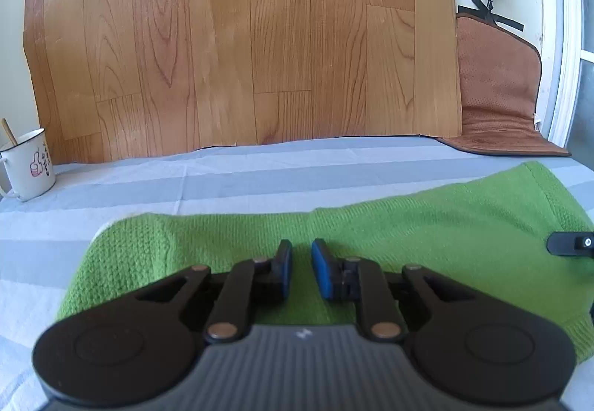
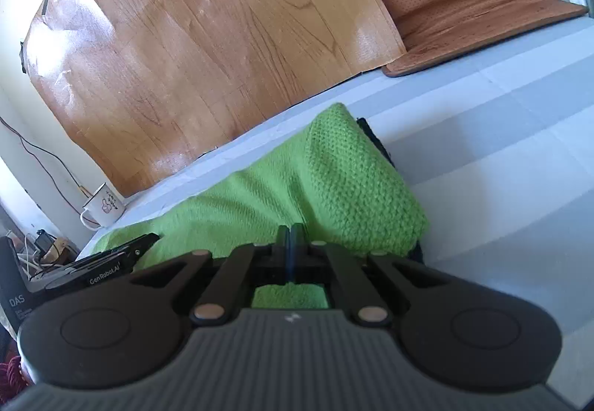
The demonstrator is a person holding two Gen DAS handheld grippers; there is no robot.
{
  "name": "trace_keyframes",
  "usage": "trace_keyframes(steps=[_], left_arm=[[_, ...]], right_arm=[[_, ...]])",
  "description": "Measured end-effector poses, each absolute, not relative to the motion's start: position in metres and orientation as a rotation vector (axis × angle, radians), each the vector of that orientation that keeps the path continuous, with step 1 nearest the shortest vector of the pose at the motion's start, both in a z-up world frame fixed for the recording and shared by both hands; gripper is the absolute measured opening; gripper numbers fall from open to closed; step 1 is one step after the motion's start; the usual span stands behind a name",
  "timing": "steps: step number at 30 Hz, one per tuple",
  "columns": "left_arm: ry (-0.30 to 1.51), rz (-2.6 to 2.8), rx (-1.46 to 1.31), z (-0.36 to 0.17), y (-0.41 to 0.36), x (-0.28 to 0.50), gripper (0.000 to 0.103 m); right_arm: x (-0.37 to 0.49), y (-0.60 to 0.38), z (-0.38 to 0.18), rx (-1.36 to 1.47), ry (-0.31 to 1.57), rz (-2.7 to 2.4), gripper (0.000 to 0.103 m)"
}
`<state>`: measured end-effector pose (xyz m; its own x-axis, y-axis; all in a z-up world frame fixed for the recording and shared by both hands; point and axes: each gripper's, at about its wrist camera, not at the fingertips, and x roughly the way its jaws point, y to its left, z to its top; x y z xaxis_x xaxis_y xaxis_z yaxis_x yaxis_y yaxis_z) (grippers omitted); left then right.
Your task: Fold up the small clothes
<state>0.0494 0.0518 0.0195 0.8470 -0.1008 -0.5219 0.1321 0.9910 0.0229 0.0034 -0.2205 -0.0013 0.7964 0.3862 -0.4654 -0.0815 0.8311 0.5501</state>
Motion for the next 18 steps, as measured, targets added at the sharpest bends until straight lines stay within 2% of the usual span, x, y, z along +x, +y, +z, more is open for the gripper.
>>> trace_keyframes(steps=[3, 7, 8, 11, 18], left_arm=[[0.532, -0.12, 0.05, 0.02, 0.055, 0.043, 0.017], [0.475, -0.149, 0.011, 0.024, 0.063, 0.025, 0.03], [0.466, -0.161, 0.01, 0.025, 0.063, 0.021, 0.03], [0.458, -0.184, 0.033, 0.025, 0.059, 0.015, 0.03], [0.505, -0.156, 0.07, 0.021, 0.052, 0.021, 0.036]], right_arm=[[-0.005, -0.223, -0.001, 0.554, 0.61, 0.257, 0.001], [-0.029, -0.244, -0.002, 0.626, 0.6, 0.235, 0.005], [-0.037, -0.249, 0.001, 0.643, 0.576, 0.232, 0.005], [-0.053, -0.26, 0.014, 0.627, 0.509, 0.15, 0.014], [-0.046, -0.267, 0.02, 0.669, 0.483, 0.108, 0.014]])
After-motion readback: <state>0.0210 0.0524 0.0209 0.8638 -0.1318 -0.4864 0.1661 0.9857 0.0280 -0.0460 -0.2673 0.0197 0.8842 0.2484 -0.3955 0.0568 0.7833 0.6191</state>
